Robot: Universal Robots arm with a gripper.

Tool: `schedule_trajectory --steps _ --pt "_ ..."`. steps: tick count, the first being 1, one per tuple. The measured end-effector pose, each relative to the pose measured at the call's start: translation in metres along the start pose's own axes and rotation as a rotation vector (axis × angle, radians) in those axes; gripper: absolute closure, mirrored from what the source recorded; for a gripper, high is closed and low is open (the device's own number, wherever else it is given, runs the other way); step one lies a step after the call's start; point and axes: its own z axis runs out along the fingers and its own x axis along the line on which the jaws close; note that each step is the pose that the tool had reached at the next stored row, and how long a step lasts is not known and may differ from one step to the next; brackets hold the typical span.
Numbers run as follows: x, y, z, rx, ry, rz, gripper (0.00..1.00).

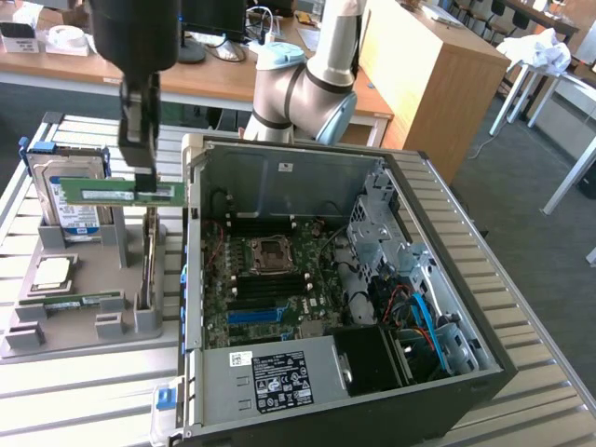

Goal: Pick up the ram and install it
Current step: 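Pick up the ram and move it above insertion slot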

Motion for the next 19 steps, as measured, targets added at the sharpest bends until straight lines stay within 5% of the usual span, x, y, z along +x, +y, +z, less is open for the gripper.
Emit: schedule_trajectory --steps 19 --pt "0.001 -0.0592 -0.0019 -0.0072 -0.0002 0.0 0.88"
